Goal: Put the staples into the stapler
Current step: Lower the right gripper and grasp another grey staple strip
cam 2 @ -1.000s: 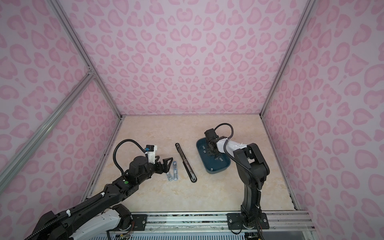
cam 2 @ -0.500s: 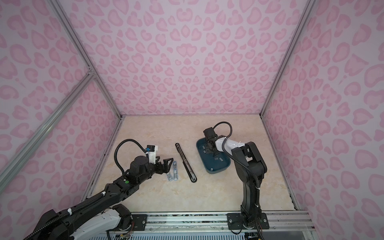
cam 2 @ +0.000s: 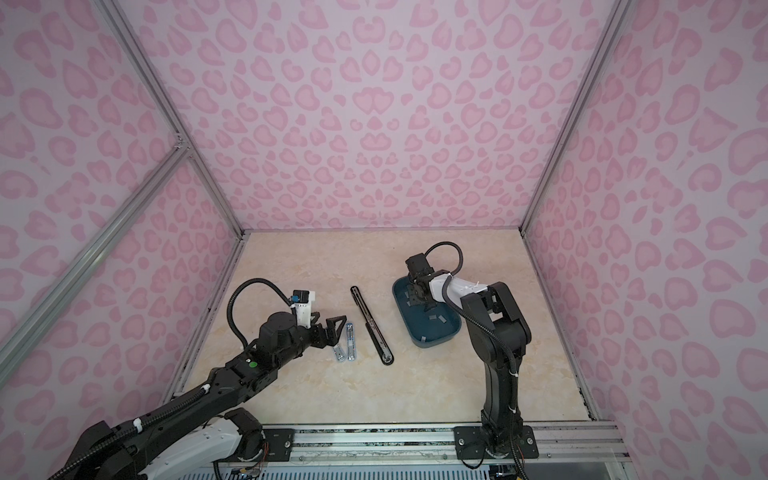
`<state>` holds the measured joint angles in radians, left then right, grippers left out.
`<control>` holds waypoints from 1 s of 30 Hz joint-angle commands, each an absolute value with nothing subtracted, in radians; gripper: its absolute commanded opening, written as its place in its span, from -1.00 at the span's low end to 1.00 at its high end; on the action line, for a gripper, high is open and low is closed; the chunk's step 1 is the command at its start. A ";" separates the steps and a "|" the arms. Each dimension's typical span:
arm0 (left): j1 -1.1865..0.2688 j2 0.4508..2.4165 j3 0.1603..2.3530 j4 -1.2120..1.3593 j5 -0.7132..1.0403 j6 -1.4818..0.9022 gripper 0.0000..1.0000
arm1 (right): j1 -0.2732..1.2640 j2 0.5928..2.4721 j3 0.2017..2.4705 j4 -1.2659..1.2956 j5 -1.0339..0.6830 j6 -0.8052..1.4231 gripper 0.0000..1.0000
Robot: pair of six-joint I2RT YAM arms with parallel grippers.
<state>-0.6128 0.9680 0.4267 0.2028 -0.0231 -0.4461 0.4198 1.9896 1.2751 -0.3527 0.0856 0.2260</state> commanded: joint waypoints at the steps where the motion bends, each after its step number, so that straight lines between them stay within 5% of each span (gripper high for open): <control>1: -0.612 0.965 0.434 0.212 -0.031 -0.445 0.99 | 0.421 2.010 1.263 -0.439 0.075 0.226 -0.42; 30: -0.611 0.975 0.433 0.213 -0.019 -0.443 0.99 | 0.425 1.980 1.224 -0.414 0.068 0.232 -0.50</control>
